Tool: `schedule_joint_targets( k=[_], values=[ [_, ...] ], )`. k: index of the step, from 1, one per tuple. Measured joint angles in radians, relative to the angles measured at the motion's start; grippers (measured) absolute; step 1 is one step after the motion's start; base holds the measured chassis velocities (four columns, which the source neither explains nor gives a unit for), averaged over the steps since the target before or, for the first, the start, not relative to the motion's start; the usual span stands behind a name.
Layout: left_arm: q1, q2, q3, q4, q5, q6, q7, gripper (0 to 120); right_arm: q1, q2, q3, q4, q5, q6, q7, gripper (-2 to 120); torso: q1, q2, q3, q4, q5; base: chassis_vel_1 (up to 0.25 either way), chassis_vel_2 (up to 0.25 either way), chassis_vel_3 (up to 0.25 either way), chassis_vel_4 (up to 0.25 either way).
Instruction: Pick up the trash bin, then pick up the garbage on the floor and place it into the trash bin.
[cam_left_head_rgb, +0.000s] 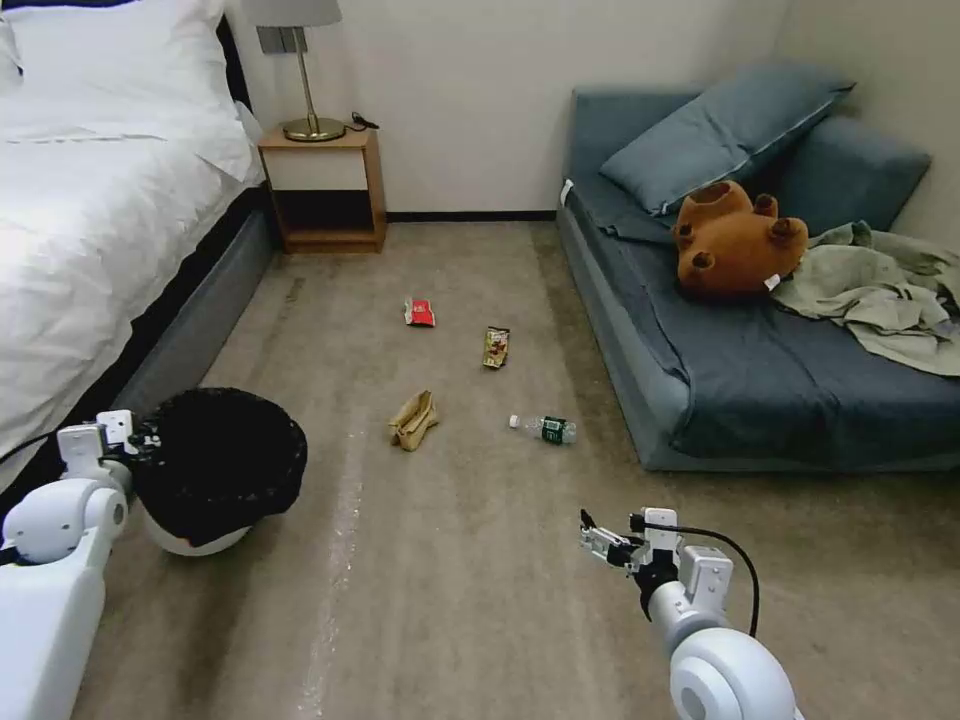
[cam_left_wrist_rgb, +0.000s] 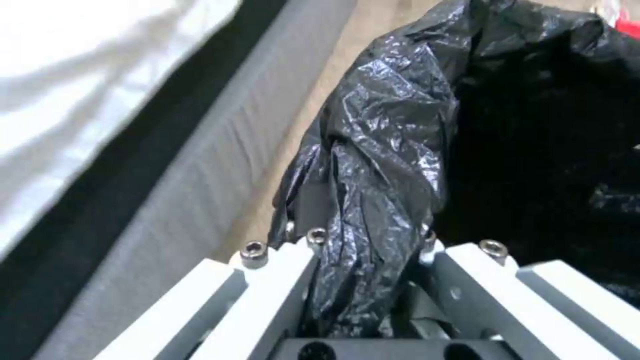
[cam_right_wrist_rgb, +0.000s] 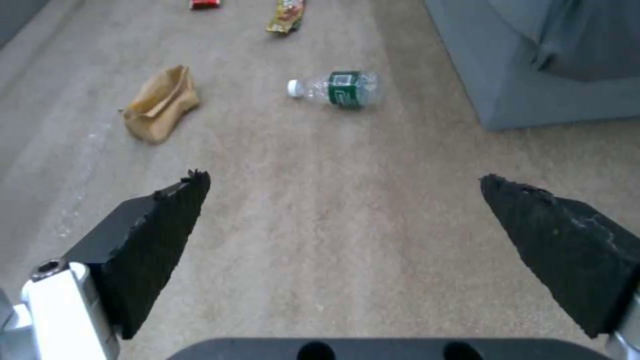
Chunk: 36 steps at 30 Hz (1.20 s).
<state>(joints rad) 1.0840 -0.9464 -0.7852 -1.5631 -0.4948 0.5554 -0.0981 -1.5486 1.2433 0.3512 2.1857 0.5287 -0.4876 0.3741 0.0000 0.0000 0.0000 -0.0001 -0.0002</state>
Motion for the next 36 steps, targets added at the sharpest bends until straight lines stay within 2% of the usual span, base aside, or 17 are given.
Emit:
schedule_joint_targets(
  k=[2,8,9,11,12,18,27,36],
  values=[
    [0.019,0.0,-0.02,-0.038,0.004,-0.001,-0.011,4,-0.01,-0.003,0.004,0.016,0.015,0.012,-0.028,100,0.0,0.0,0.0,0.0001,0.0002,0.0,0.0,0.0,0.0],
    [0.056,-0.001,-0.037,-0.114,0.019,0.001,-0.021,4,-0.021,-0.011,0.01,0.023,0.003,0.066,-0.097,100,0.0,0.0,0.0,0.0001,0.0001,0.0,0.0,0.0,0.0],
    [0.072,-0.001,-0.042,-0.157,0.025,0.004,-0.023,4,-0.027,-0.015,0.01,0.024,-0.008,0.086,-0.119,100,0.0,0.0,0.0,0.0,0.0002,0.0,0.0,0.0,0.0],
    [0.075,-0.001,-0.043,-0.169,0.027,0.005,-0.024,4,-0.028,-0.017,0.01,0.024,-0.013,0.09,-0.125,100,0.0,0.0,0.0,0.0,0.0002,0.0,0.0,0.0,0.0],
    [0.087,-0.001,-0.045,-0.206,0.03,0.011,-0.028,4,-0.031,-0.02,0.01,0.024,-0.023,0.099,-0.139,100,0.0,0.0,0.0,0.0,0.0002,0.0,0.0,0.0,0.0],
    [0.108,0.0,-0.044,-0.283,0.037,0.029,-0.043,4,-0.016,-0.031,0.006,0.008,-0.035,0.117,-0.168,100,0.0,0.0,0.0,0.0,0.0003,0.0,0.0,0.0,0.0],
    [0.134,0.003,-0.044,-0.331,0.043,0.04,-0.047,4,0.036,-0.041,-0.009,-0.033,-0.031,0.116,-0.175,100,0.0,0.0,0.0,0.0,0.0002,0.0,0.0,0.0,0.0],
    [0.139,0.01,-0.051,-0.333,0.045,0.04,-0.046,4,0.052,-0.04,-0.021,-0.056,-0.028,0.114,-0.179,100,0.0,0.0,0.0,0.0,0.0003,0.0,0.0,0.0,0.0]
  ],
)
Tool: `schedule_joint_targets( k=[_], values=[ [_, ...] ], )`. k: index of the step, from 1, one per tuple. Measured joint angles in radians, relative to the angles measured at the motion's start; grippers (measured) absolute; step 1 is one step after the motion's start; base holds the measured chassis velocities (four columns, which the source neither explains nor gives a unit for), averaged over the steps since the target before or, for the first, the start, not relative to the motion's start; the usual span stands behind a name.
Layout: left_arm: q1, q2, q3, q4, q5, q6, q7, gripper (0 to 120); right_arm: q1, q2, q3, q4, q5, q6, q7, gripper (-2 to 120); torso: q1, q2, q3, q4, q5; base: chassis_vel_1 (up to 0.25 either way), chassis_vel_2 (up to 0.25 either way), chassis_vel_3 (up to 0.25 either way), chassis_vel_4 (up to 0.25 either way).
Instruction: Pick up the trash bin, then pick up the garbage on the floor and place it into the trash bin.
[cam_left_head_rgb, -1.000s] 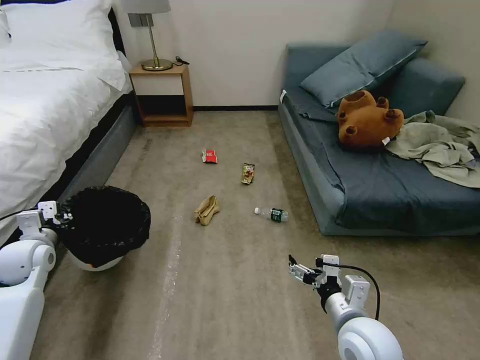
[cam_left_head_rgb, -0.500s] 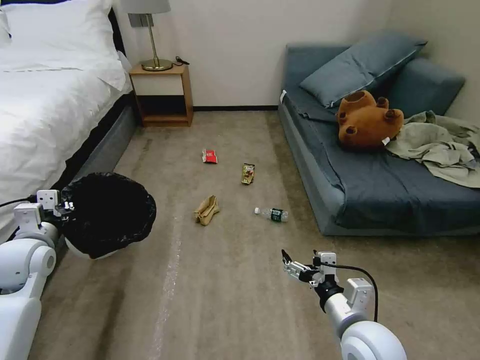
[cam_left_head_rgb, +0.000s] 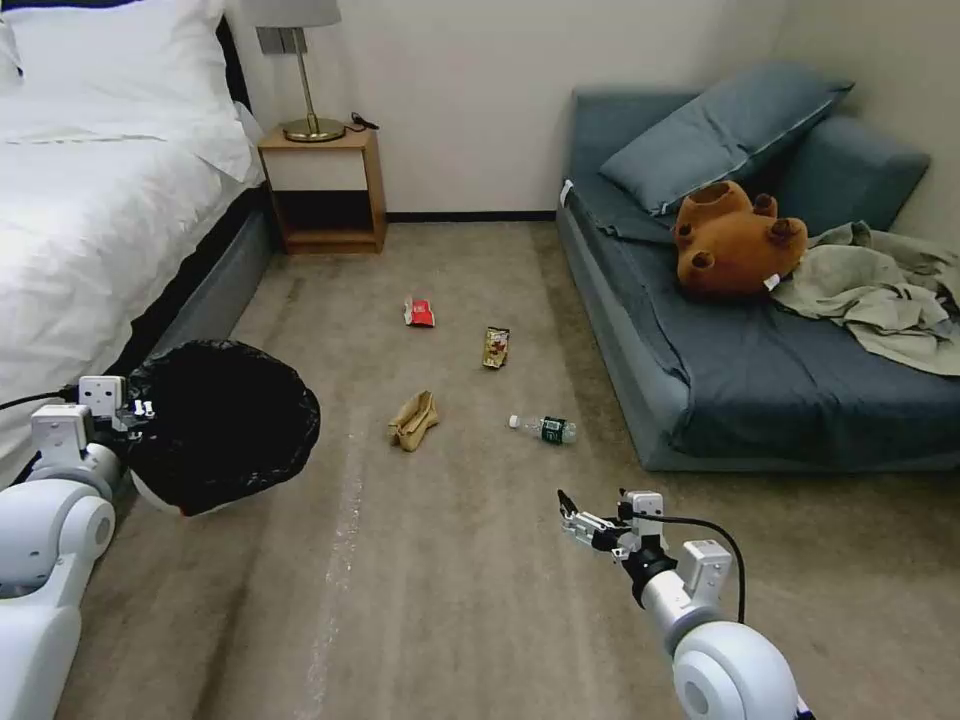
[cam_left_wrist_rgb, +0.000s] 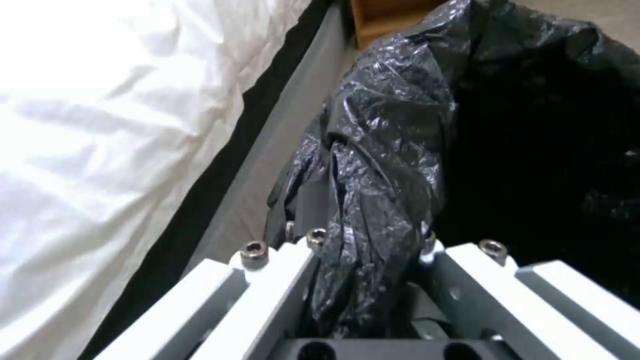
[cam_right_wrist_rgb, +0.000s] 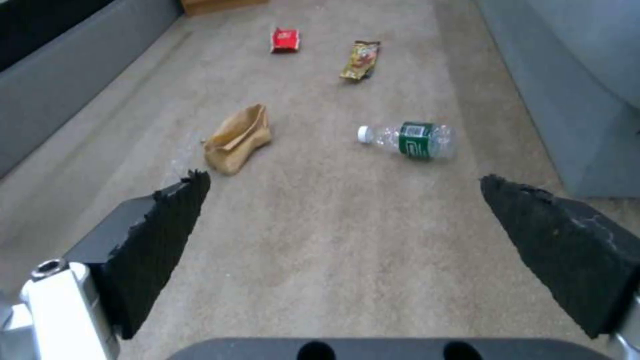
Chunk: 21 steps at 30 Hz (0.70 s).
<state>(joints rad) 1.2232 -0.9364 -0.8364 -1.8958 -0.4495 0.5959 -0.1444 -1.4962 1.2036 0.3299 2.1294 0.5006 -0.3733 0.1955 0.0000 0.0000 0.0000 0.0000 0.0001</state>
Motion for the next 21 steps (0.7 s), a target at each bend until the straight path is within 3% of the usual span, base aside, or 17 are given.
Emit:
schedule_joint_targets(
  k=[21],
  values=[
    [0.035,-0.003,-0.026,-0.001,-0.009,0.0,0.007,4,-0.006,-0.021,0.006,-0.02,-0.007,0.017,-0.014,100,0.0,0.0,0.0,0.0002,-0.0002,0.0,0.0,0.0,0.0]
  ],
)
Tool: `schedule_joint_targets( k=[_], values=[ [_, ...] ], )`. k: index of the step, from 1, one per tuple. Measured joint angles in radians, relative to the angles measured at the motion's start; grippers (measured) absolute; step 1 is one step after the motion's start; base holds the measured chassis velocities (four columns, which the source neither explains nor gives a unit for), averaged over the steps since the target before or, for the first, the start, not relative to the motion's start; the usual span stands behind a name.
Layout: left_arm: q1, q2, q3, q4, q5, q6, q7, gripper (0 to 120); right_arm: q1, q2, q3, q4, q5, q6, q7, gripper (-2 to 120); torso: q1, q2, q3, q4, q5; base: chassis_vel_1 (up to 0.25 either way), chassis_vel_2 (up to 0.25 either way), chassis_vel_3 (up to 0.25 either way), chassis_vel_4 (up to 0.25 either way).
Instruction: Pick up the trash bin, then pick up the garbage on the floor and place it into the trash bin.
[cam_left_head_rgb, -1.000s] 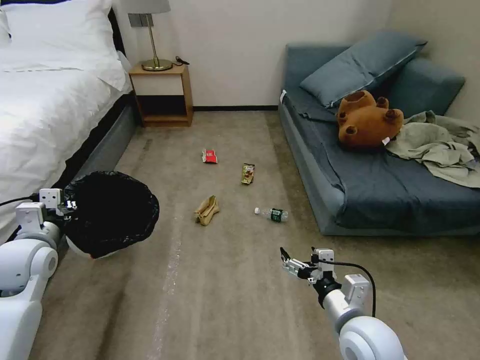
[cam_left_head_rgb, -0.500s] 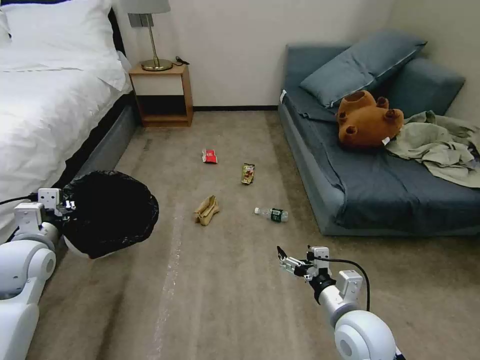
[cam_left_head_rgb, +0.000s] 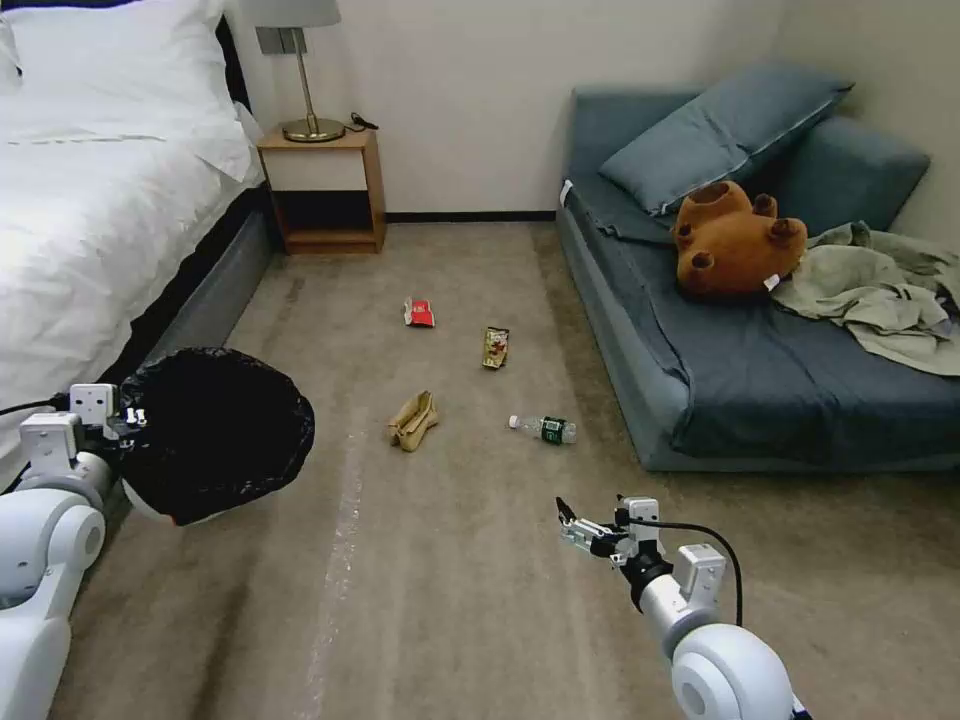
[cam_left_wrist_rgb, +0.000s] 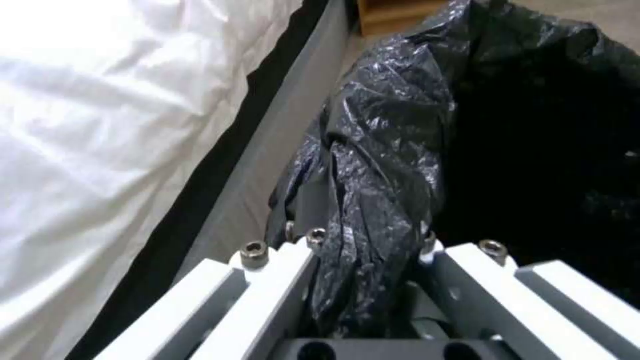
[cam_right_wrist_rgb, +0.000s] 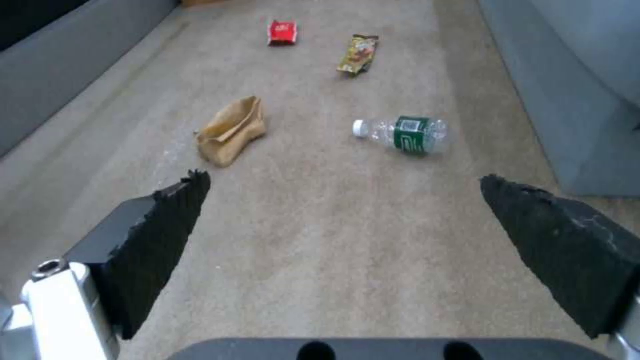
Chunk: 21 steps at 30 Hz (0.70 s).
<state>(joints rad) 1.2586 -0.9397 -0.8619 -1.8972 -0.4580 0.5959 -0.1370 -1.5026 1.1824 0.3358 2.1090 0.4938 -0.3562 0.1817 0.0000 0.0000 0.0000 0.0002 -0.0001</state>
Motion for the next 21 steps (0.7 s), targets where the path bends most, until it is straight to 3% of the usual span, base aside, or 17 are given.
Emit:
schedule_joint_targets(
  k=[9,21],
  values=[
    [-0.004,-0.006,0.014,0.014,0.002,-0.004,-0.008,4,0.001,-0.002,0.002,-0.011,0.0,0.009,0.001,100,0.0,0.0,0.0,-0.0001,0.0,-0.02,0.029,0.029,-0.026],
    [-0.012,-0.006,0.016,0.034,0.003,-0.007,-0.013,4,0.015,0.006,-0.019,-0.04,-0.003,0.015,0.002,100,0.0,0.0,0.0,-0.0002,0.0001,-0.105,0.1,0.101,-0.104]
  ],
)
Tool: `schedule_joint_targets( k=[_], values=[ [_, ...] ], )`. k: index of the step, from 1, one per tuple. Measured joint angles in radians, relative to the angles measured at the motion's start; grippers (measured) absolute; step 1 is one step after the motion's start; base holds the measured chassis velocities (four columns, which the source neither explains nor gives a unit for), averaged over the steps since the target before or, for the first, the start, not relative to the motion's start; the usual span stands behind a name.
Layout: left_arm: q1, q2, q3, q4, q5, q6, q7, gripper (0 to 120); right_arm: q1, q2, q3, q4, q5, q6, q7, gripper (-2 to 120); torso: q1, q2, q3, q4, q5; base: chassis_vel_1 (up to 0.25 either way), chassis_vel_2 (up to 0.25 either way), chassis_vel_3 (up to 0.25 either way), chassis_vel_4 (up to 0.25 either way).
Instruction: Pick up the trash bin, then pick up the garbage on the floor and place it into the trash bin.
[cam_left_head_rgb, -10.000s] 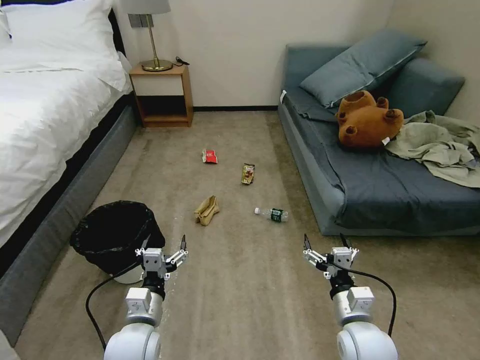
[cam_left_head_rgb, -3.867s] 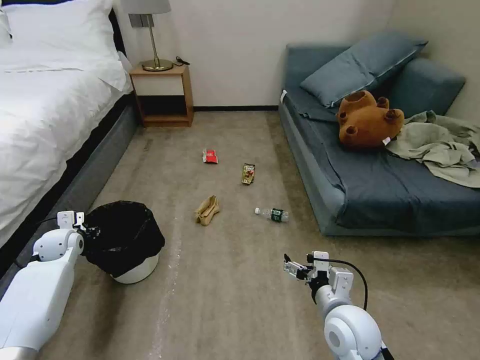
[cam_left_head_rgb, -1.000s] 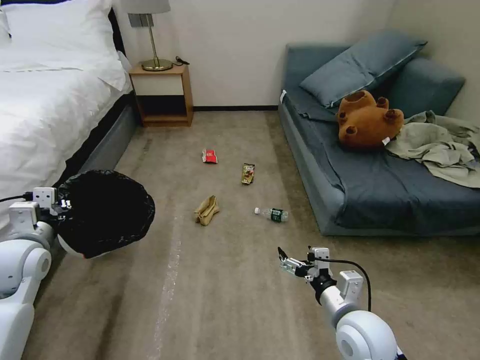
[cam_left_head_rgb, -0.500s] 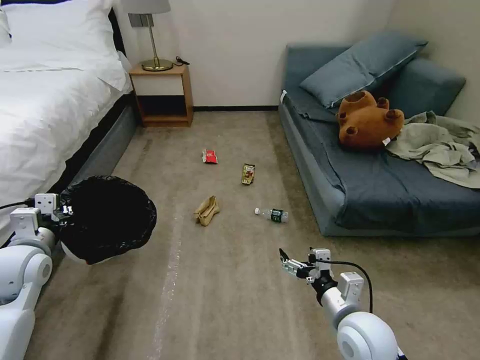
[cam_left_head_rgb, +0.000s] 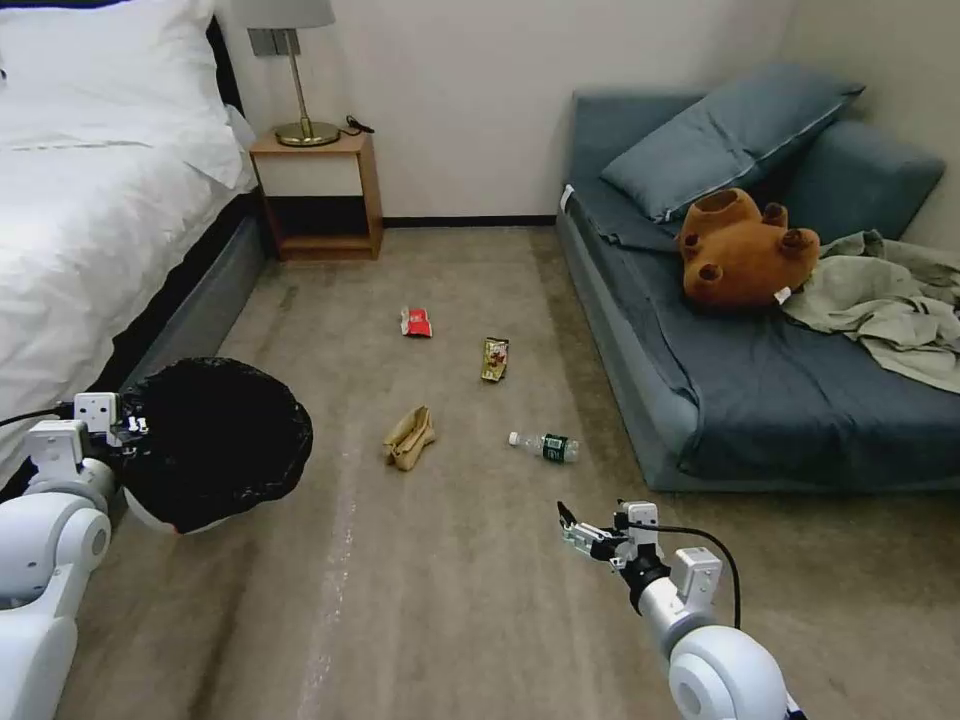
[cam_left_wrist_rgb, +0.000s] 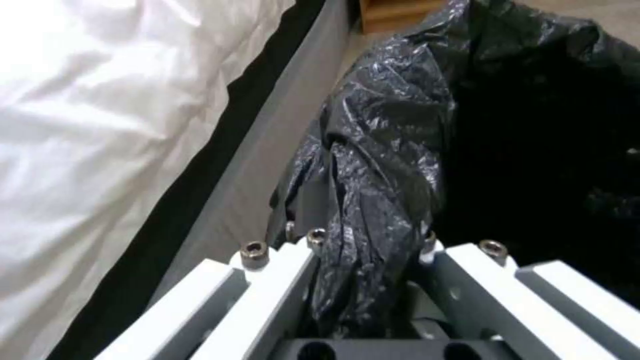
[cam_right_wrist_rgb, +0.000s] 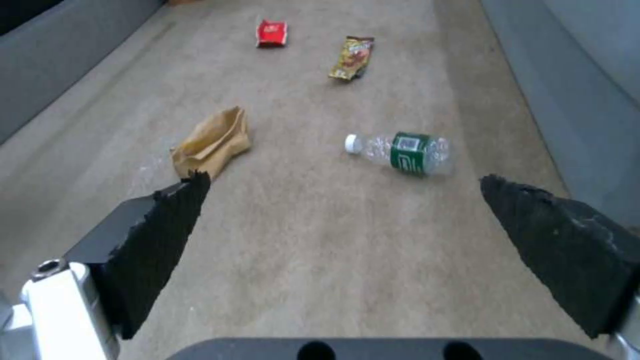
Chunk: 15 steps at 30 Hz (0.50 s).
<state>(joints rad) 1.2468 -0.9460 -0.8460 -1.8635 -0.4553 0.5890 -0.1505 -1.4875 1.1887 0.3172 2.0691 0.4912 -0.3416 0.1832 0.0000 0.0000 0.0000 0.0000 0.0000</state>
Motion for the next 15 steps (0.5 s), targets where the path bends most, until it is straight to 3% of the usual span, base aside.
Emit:
schedule_joint_targets(
  k=[15],
  values=[
    [-0.002,-0.001,-0.004,0.01,-0.001,-0.013,0.003,4,0.026,-0.003,-0.022,-0.027,0.002,0.0,0.0,100,0.0,0.0,0.0,-0.0001,0.0001,-0.093,0.099,0.102,-0.102]
  ],
)
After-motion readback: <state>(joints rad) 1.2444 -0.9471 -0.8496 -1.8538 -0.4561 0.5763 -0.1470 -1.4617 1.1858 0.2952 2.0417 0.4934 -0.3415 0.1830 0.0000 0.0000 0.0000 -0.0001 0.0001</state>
